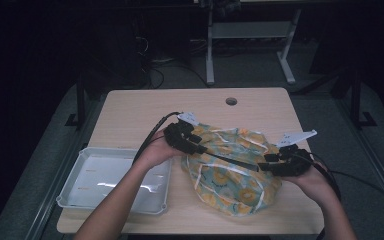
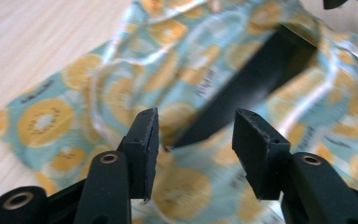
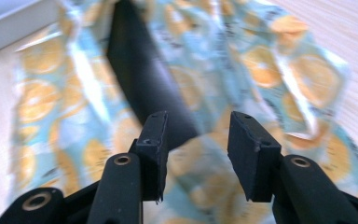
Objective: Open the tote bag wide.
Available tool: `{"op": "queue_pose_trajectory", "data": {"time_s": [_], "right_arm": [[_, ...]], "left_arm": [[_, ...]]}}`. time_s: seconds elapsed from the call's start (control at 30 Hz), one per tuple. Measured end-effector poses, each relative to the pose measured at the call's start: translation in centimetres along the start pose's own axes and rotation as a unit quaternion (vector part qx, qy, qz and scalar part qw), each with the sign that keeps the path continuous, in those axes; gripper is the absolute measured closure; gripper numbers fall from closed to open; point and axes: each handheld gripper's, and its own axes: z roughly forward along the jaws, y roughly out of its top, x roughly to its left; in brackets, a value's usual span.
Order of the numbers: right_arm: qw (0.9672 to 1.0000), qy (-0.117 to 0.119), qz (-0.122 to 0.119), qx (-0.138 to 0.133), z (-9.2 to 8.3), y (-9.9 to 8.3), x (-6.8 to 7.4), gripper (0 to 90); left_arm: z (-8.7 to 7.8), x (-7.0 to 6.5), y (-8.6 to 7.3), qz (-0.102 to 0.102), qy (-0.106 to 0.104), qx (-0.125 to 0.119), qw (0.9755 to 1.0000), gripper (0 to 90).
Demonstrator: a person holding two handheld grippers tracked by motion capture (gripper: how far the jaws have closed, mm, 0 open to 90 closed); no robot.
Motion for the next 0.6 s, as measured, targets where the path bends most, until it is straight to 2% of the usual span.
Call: {"op": "queue_pose_trajectory", "data": {"time_s": [0.07, 0.2, 0.3, 0.4, 0.47, 0.6], "right_arm": [[0.9998, 0.012, -0.014, 0.006, 0.0, 0.0, 0.6, 55.7], [0.9988, 0.034, -0.033, 0.011, 0.3, -0.1, 1.2, 54.4], [0.9981, 0.043, -0.041, 0.016, 0.7, -0.2, 1.2, 53.6], [0.997, 0.056, -0.049, 0.018, 1.2, -0.3, 1.1, 55.1], [0.9964, 0.059, -0.054, 0.026, 1.5, -0.3, 1.2, 61.4], [0.9956, 0.066, -0.058, 0.034, 1.7, -0.4, 1.3, 81.0]], "left_arm": [[0.0, -0.4, 0.0, 0.012, -0.004, 0.004, 0.9999, 48.2], [0.5, -0.8, -0.1, 0.022, -0.009, 0.009, 0.9997, 46.2], [1.0, -1.0, 0.0, 0.029, -0.019, 0.006, 0.9994, 43.8], [1.7, -1.2, 0.0, 0.039, -0.032, 0.016, 0.9986, 42.9], [2.1, -1.4, 0.0, 0.048, -0.033, 0.029, 0.9979, 44.7], [2.6, -1.8, 0.1, 0.066, -0.022, 0.04, 0.9968, 63.6]]}}
